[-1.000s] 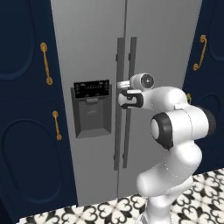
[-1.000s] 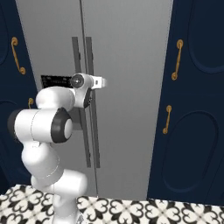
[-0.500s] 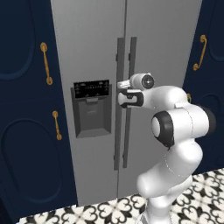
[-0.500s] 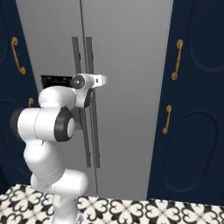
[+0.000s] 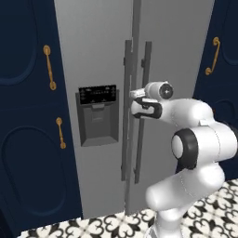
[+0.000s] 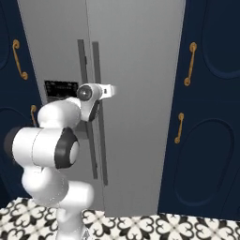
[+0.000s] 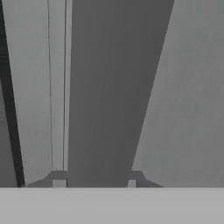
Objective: Take the strawberry from the fridge and place it on top of the pancake, located on the dining counter.
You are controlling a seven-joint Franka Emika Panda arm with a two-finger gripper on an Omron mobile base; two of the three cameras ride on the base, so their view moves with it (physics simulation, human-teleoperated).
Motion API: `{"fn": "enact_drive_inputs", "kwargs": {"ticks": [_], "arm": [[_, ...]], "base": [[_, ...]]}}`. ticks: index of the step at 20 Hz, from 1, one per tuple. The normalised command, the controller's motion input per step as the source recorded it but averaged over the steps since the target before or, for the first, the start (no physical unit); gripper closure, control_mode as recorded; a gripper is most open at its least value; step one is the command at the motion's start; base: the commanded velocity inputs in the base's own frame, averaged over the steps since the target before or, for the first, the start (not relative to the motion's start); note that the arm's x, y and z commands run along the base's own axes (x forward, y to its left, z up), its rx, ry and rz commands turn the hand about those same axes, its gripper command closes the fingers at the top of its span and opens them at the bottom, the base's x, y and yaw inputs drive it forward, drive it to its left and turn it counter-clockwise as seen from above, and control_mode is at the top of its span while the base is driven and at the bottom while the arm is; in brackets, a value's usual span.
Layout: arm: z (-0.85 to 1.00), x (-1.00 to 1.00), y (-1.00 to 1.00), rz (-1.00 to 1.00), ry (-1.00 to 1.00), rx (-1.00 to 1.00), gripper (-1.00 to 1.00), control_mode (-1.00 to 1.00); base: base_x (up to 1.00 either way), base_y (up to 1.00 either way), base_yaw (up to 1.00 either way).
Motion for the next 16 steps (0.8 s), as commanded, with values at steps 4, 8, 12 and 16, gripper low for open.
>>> {"fn": "enact_drive_inputs", "kwargs": {"ticks": [4, 8, 12, 16], "arm": [[-0.12, -1.00, -0.85, 0.00, 0.19, 0.00, 1.00, -1.00], [-0.31, -1.00, -1.00, 0.00, 0.27, -0.03, 1.00, -1.00], [-0.44, -1.00, -1.00, -0.03, 0.26, 0.00, 1.00, -1.00], [-0.46, -0.79, -1.00, -0.10, 0.29, 0.00, 1.00, -1.00]], "base": [[0.00, 0.00, 0.00], [0.00, 0.00, 0.00], [0.00, 0.00, 0.00], [0.00, 0.00, 0.00]]}}
